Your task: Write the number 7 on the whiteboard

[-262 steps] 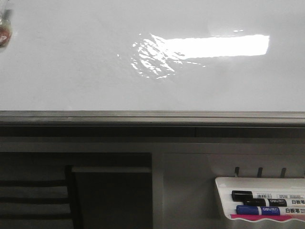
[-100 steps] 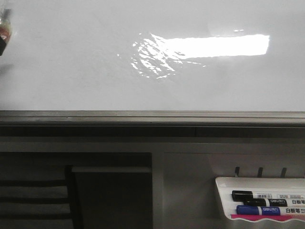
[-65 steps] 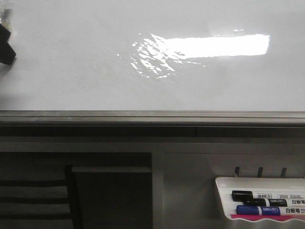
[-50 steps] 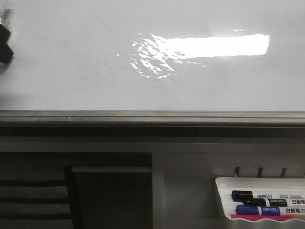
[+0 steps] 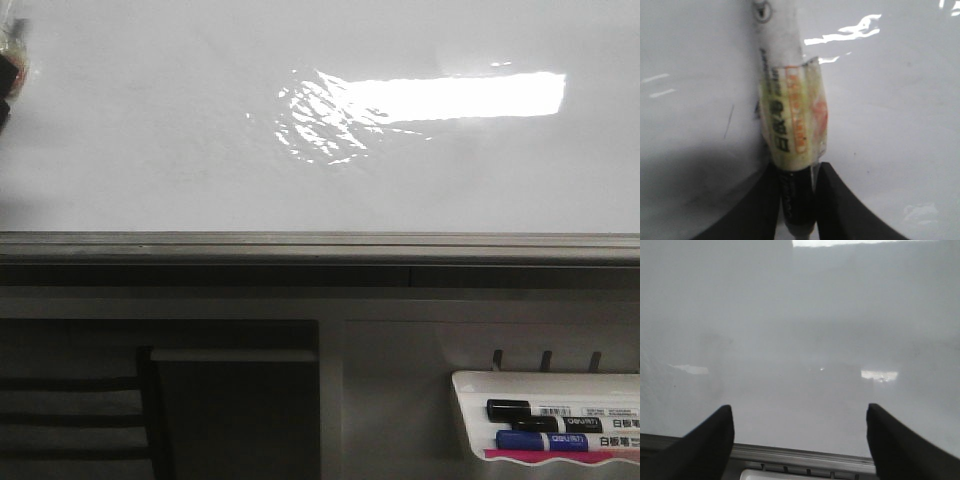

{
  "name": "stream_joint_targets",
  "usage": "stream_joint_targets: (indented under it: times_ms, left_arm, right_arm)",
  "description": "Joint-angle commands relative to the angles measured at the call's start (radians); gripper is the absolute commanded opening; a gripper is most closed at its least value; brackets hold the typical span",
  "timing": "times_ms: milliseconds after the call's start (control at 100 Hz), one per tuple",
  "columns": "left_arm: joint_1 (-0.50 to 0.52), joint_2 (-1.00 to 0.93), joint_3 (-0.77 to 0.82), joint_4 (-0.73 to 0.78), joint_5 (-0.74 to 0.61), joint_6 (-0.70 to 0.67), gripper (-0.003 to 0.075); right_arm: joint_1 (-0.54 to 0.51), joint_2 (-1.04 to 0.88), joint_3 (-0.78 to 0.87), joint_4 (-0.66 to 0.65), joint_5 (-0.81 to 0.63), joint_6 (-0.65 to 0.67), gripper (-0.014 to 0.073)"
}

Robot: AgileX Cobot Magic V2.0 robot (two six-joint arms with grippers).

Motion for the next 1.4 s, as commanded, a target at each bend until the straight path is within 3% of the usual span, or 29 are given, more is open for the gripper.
stream_joint_targets:
  times_ms: [0,310,530,690,830,1090,1200,1390]
  left_arm:
    - [-0.005,-0.023,-0.034,0.002,-0.069,-0.003,0.009]
    - [-0.007,-0.032,-0.044,0.022,-0.02,-0.003,0.0015]
    - [-0.069,-0.054,-0.171,0.059,0.335,0.006,-0.002]
    - [-0.172,-0.054,-0.287,0.04,0.646,0.155,-0.002]
    - [-0.275,-0.054,-0.351,-0.012,0.788,0.3,-0.002]
    - [-0.48,-0.046,-0.359,-0.136,0.796,0.554,-0.002]
    - [-0.563,-0.046,-0.359,-0.136,0.765,0.586,-0.002]
    - [-0.655,-0.046,-0.359,-0.136,0.713,0.591,-0.002]
  right_arm:
    - [-0.007,0.014,-0.035,0.002,-0.076,-0.008,0.0493]
    - [-0.007,0.021,-0.051,0.014,-0.061,-0.008,0.0492]
    - [-0.007,0.104,-0.186,0.047,0.146,-0.008,0.0492]
    - [-0.007,0.218,-0.289,0.074,0.333,-0.093,0.0492]
    - [-0.007,0.339,-0.363,0.254,0.467,-0.293,0.0492]
    - [0.012,0.558,-0.447,0.689,0.672,-0.849,0.0492]
    - [0.06,0.611,-0.449,0.814,0.676,-1.041,0.0492]
    - [0.2,0.657,-0.449,0.888,0.567,-1.294,0.0492]
